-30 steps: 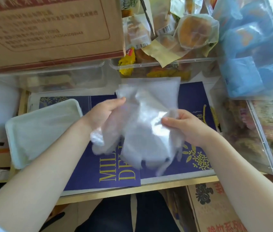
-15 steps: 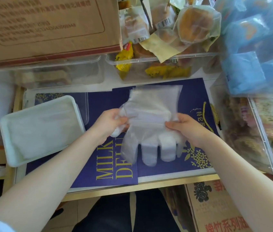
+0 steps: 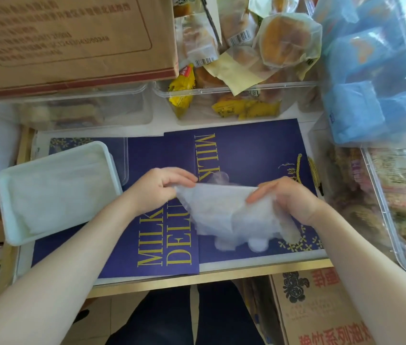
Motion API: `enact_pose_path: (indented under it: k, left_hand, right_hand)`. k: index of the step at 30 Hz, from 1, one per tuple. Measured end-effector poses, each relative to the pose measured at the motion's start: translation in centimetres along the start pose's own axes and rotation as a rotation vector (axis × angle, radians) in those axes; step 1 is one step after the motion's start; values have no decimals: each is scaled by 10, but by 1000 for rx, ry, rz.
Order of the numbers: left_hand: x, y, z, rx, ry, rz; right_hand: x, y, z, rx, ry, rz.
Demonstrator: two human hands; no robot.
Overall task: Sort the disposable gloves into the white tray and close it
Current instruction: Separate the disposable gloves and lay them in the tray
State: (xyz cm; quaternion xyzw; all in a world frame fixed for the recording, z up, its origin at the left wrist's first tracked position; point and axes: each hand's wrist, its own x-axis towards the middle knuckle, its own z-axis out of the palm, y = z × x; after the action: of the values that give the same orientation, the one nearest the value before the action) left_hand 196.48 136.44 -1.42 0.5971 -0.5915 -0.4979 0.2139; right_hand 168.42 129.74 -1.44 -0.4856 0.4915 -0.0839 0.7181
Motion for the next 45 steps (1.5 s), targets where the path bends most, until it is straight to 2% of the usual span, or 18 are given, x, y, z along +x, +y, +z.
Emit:
enact_pose_path:
  k: [2,4,6,8,13,16,20,23,28,30,33,35,39,45]
  left_hand:
    - [1,-7,13,93,29,-70]
    - [1,-9,31,210,184,-72]
    - [0,-8,47,311,313,14]
    - [0,-7,57,406,354,110]
    - [7,9,58,478,254,245]
    - [10,20,48,498,250,262]
    - [5,33,27,378,104,42]
    - [-1,46,23,405,66,40]
    - [-7,71,23,526,90,146]
    - [-12,72,16,540,237,222]
    - [-22,63,7,576,612,377]
    - [-31,57,9,537,707,405]
    - [-39,39,27,489,544,373]
    - [-46,41,19,-70,298,32]
  right_hand:
    - [5,7,6,-220,155,-28]
    - [10,12,11,-409,260,-76]
    - [13,15,14,-518,284,-73]
    - [13,12,16,-581,275,-63]
    - [-2,-6,21,-734,199,-267]
    - [-11,-14,18,-747,152,-411]
    - [-13,-19,6,-851,221,-394]
    - [-15,-24,8,-1100,253,-399]
    - [-14,-42,50,-1068,51,-501]
    - [-13,-47,59,-1047,90,-514]
    - [-14,-52,66,-925,194,-456]
    - [-14,-54,73,-846,258,-405]
    - [-16,-58,91,-806,261,-372]
    - [-19,-71,112,-862,141,-446]
